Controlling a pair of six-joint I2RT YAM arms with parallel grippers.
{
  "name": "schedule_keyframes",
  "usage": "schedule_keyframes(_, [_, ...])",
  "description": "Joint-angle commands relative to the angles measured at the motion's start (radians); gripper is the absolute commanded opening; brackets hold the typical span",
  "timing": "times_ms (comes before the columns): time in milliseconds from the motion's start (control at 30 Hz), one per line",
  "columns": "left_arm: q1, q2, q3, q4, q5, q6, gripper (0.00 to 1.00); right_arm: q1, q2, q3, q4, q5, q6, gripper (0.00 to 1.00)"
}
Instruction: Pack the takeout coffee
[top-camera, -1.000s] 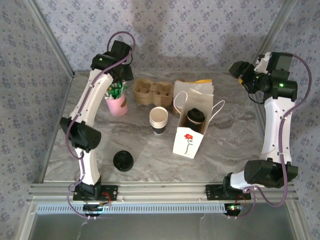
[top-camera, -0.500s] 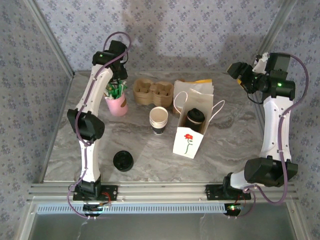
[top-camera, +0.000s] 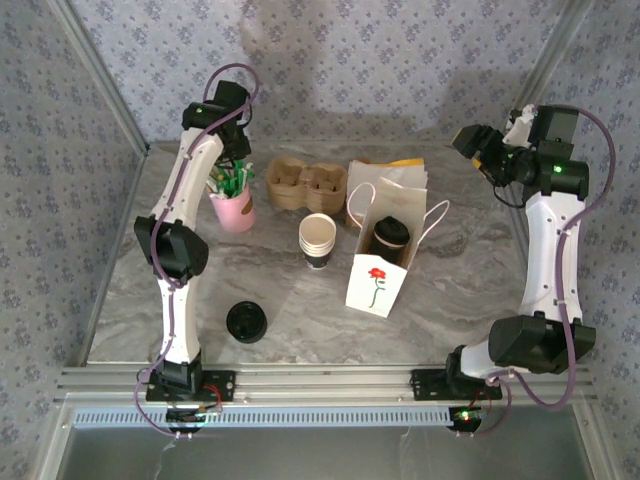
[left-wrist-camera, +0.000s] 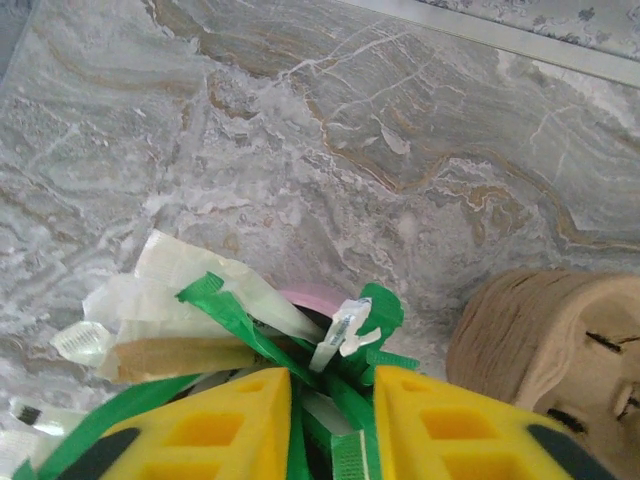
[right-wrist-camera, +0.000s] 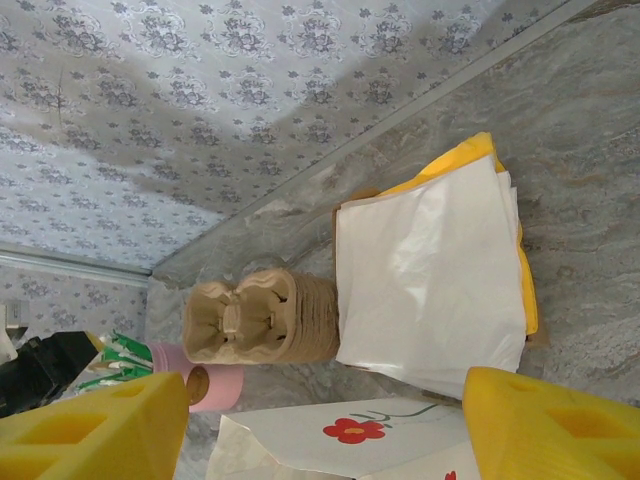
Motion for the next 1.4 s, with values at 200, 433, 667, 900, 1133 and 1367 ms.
schedule_keyframes(200, [0.008, 0.004, 0.027, 0.015, -0.017, 0.037, 0.09, 0.003, -0.014, -0.010, -0.015, 0.008, -0.030, 0.74])
schedule_keyframes(433, [0.002, -0.051, 0.020, 0.011, -0.039, 0.055, 0.00, 0.006, -0.026, -0.005, -0.017, 0.008, -0.023, 0.74])
schedule_keyframes(667, [-0.024, -0.135, 0.020, 0.015, -0.085, 0.099, 0.00, 0.016, -0.039, 0.005, -0.035, 0.018, -0.023, 0.74])
schedule_keyframes(900, [-0.029, -0.204, -0.043, 0.046, -0.069, 0.109, 0.08, 0.034, -0.040, 0.045, -0.080, 0.033, -0.040, 0.74])
schedule_keyframes(1133, [-0.012, -0.108, 0.008, -0.013, 0.017, 0.114, 0.51, 0.043, -0.031, 0.057, -0.094, 0.042, -0.061, 0.75])
schedule_keyframes(1367, [0.005, -0.011, 0.053, -0.003, 0.039, 0.099, 0.45, 0.044, -0.006, 0.057, -0.094, 0.045, -0.073, 0.76])
